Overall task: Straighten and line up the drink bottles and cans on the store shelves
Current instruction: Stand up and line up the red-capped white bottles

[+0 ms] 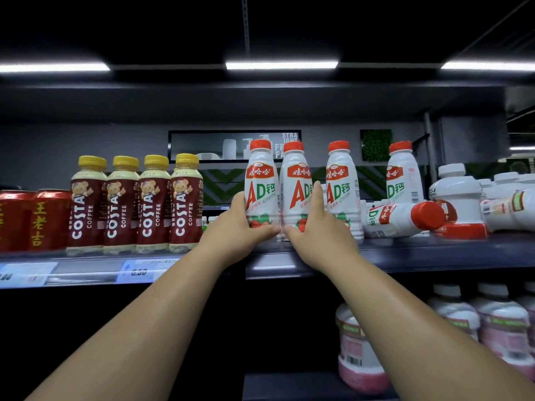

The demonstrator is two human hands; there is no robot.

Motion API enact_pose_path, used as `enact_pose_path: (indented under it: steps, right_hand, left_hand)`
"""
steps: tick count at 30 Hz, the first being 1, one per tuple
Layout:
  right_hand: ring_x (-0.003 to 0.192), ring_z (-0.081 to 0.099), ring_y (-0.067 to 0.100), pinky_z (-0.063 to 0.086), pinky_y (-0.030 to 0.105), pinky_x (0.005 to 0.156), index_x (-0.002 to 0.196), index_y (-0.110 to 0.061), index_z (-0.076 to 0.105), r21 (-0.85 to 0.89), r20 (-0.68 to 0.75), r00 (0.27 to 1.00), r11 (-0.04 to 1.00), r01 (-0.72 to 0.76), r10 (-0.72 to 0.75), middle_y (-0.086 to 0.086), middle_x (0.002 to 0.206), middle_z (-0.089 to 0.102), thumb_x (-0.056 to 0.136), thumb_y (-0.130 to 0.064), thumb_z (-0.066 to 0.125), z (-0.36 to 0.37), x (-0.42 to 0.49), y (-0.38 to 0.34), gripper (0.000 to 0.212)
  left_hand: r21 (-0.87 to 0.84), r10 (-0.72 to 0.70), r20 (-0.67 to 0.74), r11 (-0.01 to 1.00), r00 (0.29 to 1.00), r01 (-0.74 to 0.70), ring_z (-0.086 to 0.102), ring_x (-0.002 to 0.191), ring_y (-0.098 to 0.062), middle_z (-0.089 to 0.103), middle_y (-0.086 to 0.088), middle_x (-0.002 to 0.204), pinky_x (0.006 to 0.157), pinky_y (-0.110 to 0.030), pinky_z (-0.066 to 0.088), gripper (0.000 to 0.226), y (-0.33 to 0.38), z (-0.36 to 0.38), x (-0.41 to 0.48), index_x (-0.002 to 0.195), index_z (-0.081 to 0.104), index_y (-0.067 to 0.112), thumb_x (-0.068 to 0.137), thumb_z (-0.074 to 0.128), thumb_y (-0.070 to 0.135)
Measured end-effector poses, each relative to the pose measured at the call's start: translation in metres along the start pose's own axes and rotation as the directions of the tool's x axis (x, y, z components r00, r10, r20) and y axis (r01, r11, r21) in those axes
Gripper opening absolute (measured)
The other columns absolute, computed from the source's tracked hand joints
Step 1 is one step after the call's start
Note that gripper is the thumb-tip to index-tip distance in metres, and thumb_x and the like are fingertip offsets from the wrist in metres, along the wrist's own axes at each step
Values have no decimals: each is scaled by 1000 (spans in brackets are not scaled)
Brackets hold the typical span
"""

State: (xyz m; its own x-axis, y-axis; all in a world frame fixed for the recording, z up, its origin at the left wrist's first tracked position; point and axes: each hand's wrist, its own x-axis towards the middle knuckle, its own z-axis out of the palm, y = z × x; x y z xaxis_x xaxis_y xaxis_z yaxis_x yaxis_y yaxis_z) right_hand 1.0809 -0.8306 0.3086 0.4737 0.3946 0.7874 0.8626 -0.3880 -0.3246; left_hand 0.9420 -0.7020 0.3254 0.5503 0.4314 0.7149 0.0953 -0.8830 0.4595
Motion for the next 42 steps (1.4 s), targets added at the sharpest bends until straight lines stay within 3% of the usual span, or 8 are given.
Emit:
enact_pose_path:
  steps: [6,12,20,24,28,32,39,42]
  right_hand:
    - [108,58,29,42,39,76,150,-37,-10,141,-54,999,990,9,-1,3,135,55,83,-58,62,-5,-9,4,100]
    - [110,58,31,47,42,85,152,-28,2,117,-68,996,991,67,-59,4,135,56,84,-58,58,-6,-11,5,93]
    - [124,50,27,46,44,99,156,-25,3,201,-15,996,975,92,-91,4,145,46,79,-63,69,-16,-14,5,109]
    - [132,41,21,39,41,109,156,-26,10,326,-19,982,928,183,-187,2,147,37,80,-51,75,-39,-25,11,103]
    - [119,42,7,38,26,100,151,-24,31,277,-185,899,857,435,-396,-2,139,45,84,-32,74,-85,-36,21,79]
    - [119,49,13,34,19,101,141,-14,48,164,-395,782,800,577,-483,4,131,56,82,-22,73,-136,-38,49,64]
    - [117,51,26,43,43,102,135,-17,54,87,-319,897,933,349,-306,4,129,55,78,-32,80,-135,-43,118,64]
    - [109,54,22,42,32,94,128,-18,57,154,-312,923,946,285,-227,1,122,57,80,-26,79,-121,-42,129,53]
  left_hand:
    - [31,21,-26,999,999,-20,63,96,-7,62,17,115,83,-43,55,66,1,0,-3,120,29,45,71,67,68]
    - [81,22,-47,997,999,-18,63,97,-12,62,14,116,83,-41,56,75,0,1,-3,128,28,41,69,64,71]
    - [50,29,-90,998,996,-25,59,103,-9,54,18,113,82,-37,54,73,8,2,-8,121,30,48,62,68,68]
    - [230,170,-250,967,953,-112,44,119,-17,36,3,135,97,-42,44,99,18,6,-18,147,19,36,68,72,62]
    - [460,361,-289,865,887,-202,31,135,-29,30,-8,151,109,-49,29,92,49,20,-27,150,25,29,75,68,61]
    - [546,526,-273,774,805,-321,35,132,-30,41,-9,146,107,-48,26,79,94,38,-27,144,41,25,74,58,59]
    - [525,529,-47,735,848,-429,42,130,-27,40,-5,147,106,-40,33,78,125,72,-10,146,39,25,79,69,49]
    - [537,537,-2,712,844,-452,46,125,-27,42,-5,147,103,-42,38,76,129,81,-4,146,39,25,80,66,50]
